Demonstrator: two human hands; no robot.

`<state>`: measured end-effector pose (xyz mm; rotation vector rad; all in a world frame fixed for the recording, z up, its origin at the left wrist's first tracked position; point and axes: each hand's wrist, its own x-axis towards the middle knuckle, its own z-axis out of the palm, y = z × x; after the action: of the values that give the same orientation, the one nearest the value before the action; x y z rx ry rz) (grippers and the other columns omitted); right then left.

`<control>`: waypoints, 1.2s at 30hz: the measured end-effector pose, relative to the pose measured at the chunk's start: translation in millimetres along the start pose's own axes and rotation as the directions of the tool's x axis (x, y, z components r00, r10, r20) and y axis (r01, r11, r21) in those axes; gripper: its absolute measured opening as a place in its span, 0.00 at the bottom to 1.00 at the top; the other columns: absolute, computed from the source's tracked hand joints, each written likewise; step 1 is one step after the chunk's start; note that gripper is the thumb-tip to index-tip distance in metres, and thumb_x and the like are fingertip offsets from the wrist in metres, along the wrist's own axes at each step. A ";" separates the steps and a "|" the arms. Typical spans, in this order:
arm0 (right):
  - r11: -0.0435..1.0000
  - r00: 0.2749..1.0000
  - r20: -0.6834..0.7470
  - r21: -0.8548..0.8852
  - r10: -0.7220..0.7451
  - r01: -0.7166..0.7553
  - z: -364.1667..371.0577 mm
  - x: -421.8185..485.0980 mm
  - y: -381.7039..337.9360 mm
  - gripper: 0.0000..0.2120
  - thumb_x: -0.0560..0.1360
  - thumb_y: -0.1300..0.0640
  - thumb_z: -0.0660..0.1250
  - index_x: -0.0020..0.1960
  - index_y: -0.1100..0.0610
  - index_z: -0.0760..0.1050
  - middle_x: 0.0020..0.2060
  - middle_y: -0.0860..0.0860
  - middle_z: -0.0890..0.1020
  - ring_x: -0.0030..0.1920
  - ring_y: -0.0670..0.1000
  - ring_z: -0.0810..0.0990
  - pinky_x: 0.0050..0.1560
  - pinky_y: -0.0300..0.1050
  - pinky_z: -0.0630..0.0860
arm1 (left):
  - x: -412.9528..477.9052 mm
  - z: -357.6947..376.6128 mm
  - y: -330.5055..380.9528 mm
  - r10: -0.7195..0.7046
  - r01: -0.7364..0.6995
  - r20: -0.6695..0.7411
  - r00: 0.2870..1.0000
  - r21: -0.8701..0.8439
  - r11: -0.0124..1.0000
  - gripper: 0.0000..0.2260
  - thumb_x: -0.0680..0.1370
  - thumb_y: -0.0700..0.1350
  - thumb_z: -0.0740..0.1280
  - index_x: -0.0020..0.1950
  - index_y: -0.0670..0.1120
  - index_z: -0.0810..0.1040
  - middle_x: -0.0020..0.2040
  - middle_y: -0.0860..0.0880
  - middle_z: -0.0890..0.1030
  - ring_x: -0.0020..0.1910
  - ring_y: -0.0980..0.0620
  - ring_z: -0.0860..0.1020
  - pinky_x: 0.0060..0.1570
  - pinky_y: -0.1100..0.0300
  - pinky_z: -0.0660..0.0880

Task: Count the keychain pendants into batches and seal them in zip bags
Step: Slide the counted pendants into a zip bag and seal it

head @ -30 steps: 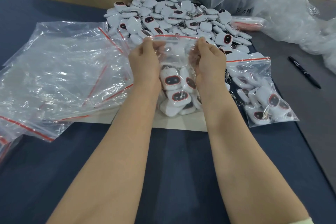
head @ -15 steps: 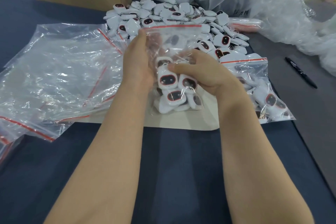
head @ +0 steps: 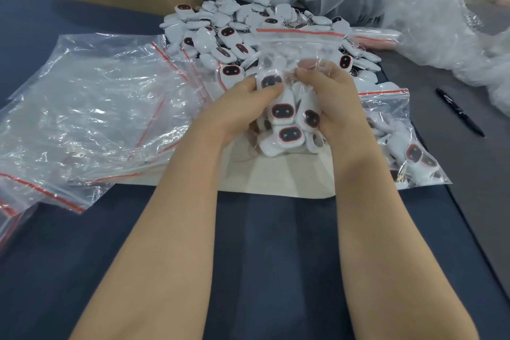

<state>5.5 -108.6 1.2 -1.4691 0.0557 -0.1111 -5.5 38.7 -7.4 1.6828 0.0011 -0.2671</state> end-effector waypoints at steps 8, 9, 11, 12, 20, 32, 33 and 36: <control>0.981 0.988 0.030 0.125 0.149 -0.152 -1.1 2.2 -2.2 0.06 0.77 0.57 0.67 0.50 0.60 0.77 0.39 0.53 0.86 0.42 0.53 0.85 0.54 0.52 0.80 | -0.1 2.7 1.6 -0.005 0.008 0.008 1.000 -0.376 0.926 0.04 0.77 0.40 0.67 0.50 0.42 0.78 0.46 0.44 0.83 0.42 0.48 0.82 0.46 0.54 0.80; 0.971 0.975 0.069 0.101 0.211 -0.217 -1.4 2.3 -1.9 0.11 0.76 0.53 0.68 0.53 0.59 0.78 0.44 0.55 0.86 0.46 0.55 0.85 0.57 0.54 0.79 | 0.5 3.5 1.4 -0.037 0.032 -0.004 0.999 -0.422 0.906 0.04 0.77 0.41 0.67 0.50 0.42 0.79 0.46 0.44 0.83 0.43 0.47 0.82 0.46 0.53 0.80; 0.957 0.948 0.162 0.048 0.275 -0.286 -1.6 2.4 -1.6 0.15 0.75 0.48 0.70 0.55 0.58 0.79 0.51 0.57 0.85 0.54 0.58 0.83 0.61 0.57 0.77 | 1.7 3.4 1.3 -0.114 0.086 -0.023 0.993 -0.511 0.855 0.08 0.77 0.44 0.67 0.52 0.41 0.79 0.50 0.43 0.83 0.48 0.44 0.81 0.49 0.50 0.79; 0.956 0.938 0.207 0.037 0.277 -0.290 -1.0 1.7 -1.3 0.15 0.74 0.48 0.70 0.55 0.57 0.79 0.51 0.57 0.85 0.54 0.59 0.83 0.61 0.57 0.77 | 3.0 2.6 1.2 -0.147 0.108 -0.025 0.989 -0.555 0.825 0.10 0.77 0.45 0.67 0.55 0.41 0.79 0.53 0.42 0.82 0.51 0.43 0.81 0.51 0.48 0.78; 0.954 0.946 0.124 -0.026 0.300 -0.299 -2.4 2.6 -1.5 0.12 0.73 0.48 0.70 0.51 0.55 0.80 0.43 0.53 0.86 0.46 0.55 0.85 0.57 0.55 0.79 | 0.0 5.3 2.9 -0.146 0.117 0.021 0.989 -0.720 0.684 0.06 0.75 0.34 0.58 0.44 0.40 0.73 0.41 0.42 0.76 0.38 0.47 0.76 0.43 0.55 0.78; 0.956 0.884 0.412 0.088 0.221 -0.280 -4.9 -6.4 -6.6 0.24 0.67 0.62 0.69 0.63 0.57 0.71 0.49 0.55 0.83 0.48 0.55 0.82 0.54 0.50 0.79 | 6.4 11.2 -0.3 -0.192 0.024 -0.225 0.955 -0.589 0.808 0.08 0.77 0.47 0.67 0.50 0.42 0.78 0.46 0.44 0.84 0.44 0.45 0.82 0.49 0.46 0.80; 0.967 0.880 0.428 0.048 0.207 -0.250 -5.1 -5.9 -5.9 0.29 0.65 0.64 0.69 0.66 0.57 0.69 0.52 0.56 0.82 0.51 0.56 0.81 0.59 0.52 0.77 | 6.7 11.8 -1.2 -0.175 -0.004 -0.275 0.946 -0.547 0.837 0.08 0.78 0.48 0.67 0.50 0.43 0.77 0.45 0.45 0.83 0.42 0.46 0.82 0.48 0.47 0.80; 0.971 0.888 0.396 -0.047 0.234 -0.235 -5.0 -4.2 -3.8 0.31 0.62 0.67 0.68 0.64 0.57 0.69 0.53 0.58 0.80 0.53 0.58 0.78 0.60 0.57 0.71 | 5.2 13.4 -1.9 -0.127 -0.039 -0.324 0.938 -0.459 0.888 0.12 0.79 0.49 0.65 0.57 0.43 0.75 0.50 0.44 0.82 0.47 0.45 0.82 0.49 0.48 0.80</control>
<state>0.6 -113.4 4.4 -1.4467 -0.1001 0.3883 -3.1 25.0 -11.6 1.2340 0.3445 0.0050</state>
